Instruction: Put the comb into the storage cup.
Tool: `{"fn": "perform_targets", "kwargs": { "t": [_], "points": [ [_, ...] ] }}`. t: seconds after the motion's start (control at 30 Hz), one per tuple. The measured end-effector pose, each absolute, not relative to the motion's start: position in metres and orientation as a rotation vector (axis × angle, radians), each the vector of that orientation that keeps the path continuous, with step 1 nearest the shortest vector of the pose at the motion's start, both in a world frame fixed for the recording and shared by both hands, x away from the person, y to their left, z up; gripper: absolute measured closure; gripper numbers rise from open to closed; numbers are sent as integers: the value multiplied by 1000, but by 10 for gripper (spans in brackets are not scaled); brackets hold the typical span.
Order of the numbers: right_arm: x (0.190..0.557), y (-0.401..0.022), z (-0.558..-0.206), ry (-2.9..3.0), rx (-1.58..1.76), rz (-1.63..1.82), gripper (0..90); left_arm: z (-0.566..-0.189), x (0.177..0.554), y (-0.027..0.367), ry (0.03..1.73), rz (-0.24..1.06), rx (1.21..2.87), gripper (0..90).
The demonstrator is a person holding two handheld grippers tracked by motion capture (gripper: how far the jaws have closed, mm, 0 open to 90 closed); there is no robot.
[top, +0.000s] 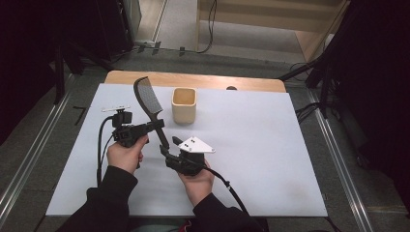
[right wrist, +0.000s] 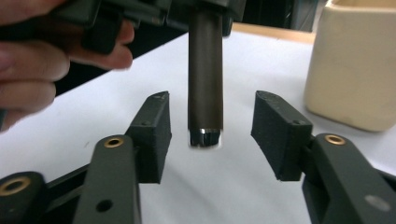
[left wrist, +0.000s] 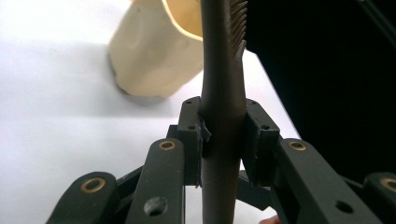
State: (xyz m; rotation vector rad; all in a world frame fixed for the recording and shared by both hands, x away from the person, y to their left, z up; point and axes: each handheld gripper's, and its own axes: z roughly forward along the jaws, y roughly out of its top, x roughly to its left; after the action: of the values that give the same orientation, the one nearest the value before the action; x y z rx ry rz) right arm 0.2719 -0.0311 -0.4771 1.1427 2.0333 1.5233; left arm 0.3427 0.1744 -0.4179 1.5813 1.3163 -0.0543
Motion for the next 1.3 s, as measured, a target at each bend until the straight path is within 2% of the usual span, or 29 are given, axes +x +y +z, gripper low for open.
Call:
{"fn": "perform_targets", "kwargs": {
  "t": [0.17, 0.4, 0.73, 1.3],
  "points": [
    [272, -35, -477, 2120, 1134, 1487, 369, -417, 343, 179, 1325, -1, 1598, 725],
    [271, -48, -473, 2322, 1041, 1433, 344, -419, 345, 181, 1305, 16, 1623, 725],
    [276, -66, -468, 2474, 1003, 1526, 273, -420, 347, 181, 1293, 20, 1642, 725],
    [277, -92, -464, 2555, 919, 1438, 268, -422, 350, 184, 1275, 28, 1655, 725]
  ]
}}
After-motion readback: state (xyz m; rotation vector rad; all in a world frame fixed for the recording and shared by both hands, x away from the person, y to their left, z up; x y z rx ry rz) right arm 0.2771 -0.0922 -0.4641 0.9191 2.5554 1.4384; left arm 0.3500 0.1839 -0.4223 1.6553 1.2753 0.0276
